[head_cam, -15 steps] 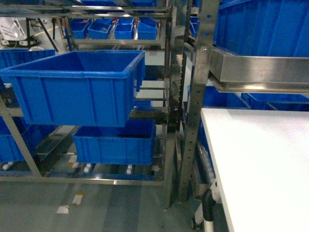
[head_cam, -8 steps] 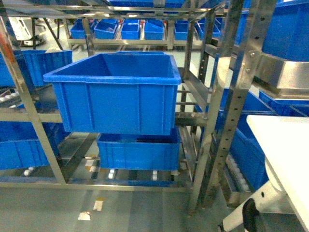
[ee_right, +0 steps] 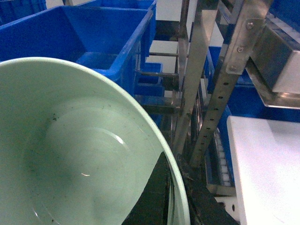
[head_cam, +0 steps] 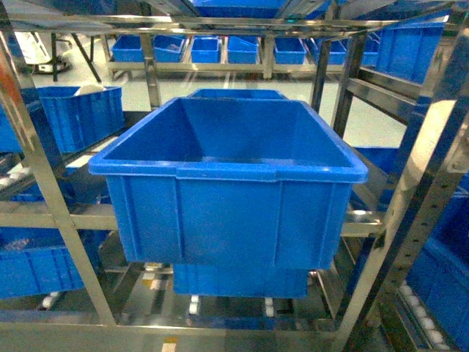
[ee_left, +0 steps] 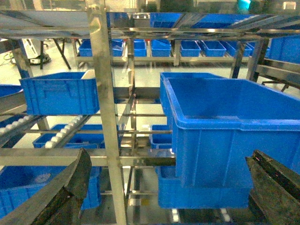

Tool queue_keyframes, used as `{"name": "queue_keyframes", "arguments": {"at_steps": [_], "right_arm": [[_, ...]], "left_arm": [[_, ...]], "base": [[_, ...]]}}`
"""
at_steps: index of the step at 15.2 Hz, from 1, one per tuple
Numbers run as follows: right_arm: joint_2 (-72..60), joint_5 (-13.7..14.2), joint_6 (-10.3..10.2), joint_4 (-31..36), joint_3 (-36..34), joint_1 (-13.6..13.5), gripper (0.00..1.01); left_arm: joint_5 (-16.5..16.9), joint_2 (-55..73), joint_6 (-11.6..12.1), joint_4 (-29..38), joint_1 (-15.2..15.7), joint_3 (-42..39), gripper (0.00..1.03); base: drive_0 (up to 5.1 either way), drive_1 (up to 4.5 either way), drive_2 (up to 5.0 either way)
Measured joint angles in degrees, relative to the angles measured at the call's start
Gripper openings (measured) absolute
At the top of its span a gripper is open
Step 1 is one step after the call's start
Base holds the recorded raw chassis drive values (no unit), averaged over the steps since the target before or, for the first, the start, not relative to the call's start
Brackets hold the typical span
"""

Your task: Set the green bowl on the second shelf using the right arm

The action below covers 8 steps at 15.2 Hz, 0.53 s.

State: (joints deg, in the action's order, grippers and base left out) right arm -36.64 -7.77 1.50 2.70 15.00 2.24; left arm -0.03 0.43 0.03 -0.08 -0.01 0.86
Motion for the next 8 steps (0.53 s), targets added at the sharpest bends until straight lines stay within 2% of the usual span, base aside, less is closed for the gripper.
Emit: {"name": "queue_keyframes", "arguments": {"at_steps": [8], "right_arm": [[0.00, 0.02, 0.00, 0.04, -0.02, 0.00, 0.02]], "left_arm": [[-0.07, 0.00, 0.00, -0.17, 0.00, 0.00, 0.98]], "base": [[-3.3, 4.86, -1.6]]}}
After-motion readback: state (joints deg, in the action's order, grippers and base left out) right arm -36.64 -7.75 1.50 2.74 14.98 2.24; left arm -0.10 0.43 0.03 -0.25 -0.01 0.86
